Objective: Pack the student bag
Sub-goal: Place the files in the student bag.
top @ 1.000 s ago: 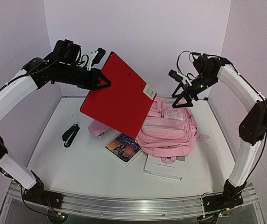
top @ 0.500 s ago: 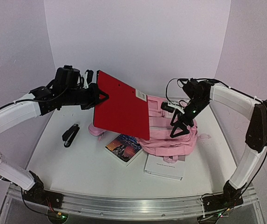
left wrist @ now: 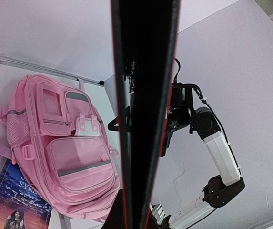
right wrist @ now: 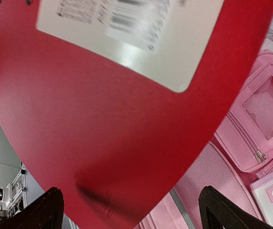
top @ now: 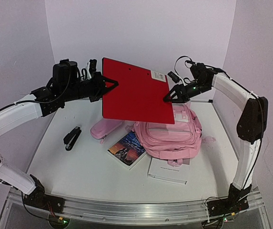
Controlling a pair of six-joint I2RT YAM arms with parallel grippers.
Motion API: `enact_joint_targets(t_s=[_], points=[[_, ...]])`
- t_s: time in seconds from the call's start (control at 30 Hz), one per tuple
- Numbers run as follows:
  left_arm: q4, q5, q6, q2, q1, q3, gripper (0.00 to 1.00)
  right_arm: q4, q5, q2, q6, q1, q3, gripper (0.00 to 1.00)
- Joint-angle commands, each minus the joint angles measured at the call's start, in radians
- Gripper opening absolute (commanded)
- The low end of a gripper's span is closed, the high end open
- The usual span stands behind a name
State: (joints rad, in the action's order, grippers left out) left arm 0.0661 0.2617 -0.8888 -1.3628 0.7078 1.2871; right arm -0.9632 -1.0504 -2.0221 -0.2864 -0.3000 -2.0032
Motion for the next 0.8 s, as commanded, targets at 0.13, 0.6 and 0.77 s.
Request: enact_joint_targets(t_s=[0.13,0.6,0.77], points=[[-0.109,-0.287,-0.095,0.149,-0.017,-0.091,0.00,-0.109,0.247,0.236,-0.485,-0.006,0.254,0.98],[-0.268,-0.349,-0.253,0.212,-0.023,-0.300,0.00,-0.120,0.415,0.272,-0.719,-0.086,0.501,0.98],[-0.261,-0.385,-0.279,0.230,-0.024,-0.331,0.00,0.041,0.514,0.279,-0.677,-0.181,0.600,0.97]])
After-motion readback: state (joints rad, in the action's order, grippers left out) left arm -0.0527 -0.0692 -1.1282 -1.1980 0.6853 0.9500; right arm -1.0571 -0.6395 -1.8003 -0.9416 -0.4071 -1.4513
